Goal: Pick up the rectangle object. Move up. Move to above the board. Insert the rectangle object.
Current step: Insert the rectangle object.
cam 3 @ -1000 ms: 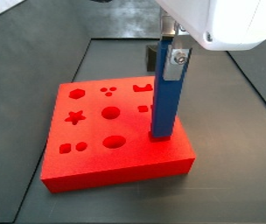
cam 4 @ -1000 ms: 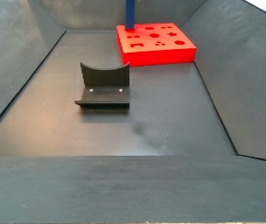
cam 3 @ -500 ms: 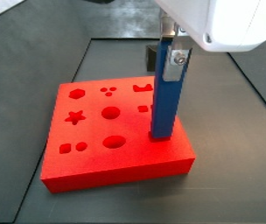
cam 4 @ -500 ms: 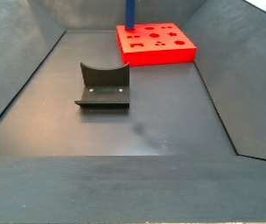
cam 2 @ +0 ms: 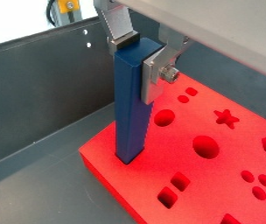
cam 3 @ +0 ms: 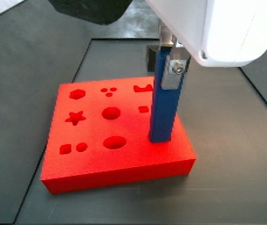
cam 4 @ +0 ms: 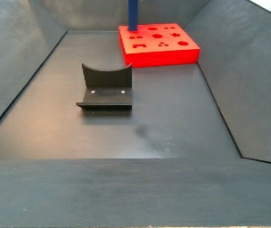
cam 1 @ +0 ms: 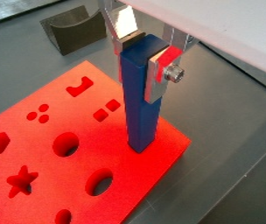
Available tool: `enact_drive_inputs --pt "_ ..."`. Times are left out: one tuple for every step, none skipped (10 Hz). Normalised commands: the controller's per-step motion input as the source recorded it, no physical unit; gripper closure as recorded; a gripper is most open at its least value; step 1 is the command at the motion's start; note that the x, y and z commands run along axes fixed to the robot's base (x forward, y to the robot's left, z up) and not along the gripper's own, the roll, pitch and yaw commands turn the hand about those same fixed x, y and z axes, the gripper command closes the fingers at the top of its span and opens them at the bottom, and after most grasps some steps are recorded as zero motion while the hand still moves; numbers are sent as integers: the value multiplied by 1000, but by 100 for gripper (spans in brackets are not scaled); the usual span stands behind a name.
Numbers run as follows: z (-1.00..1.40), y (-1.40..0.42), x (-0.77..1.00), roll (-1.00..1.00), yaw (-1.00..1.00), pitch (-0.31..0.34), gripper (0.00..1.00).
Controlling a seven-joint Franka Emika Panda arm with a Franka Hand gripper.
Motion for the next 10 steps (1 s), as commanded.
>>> enact_drive_inputs --pt "-111 -3 31 51 0 1 100" --pt "-86 0 71 71 0 23 100" --pt "-66 -6 74 107 29 39 100" --pt "-31 -26 66 136 43 50 100" --pt "-17 -26 74 136 37 57 100" --pt "-11 -37 74 149 31 57 100" --pt "-20 -66 131 177 3 57 100" --pt "-49 -43 189 171 0 106 100" --pt "-63 -34 211 174 0 149 100" --pt "-80 -6 271 149 0 187 100"
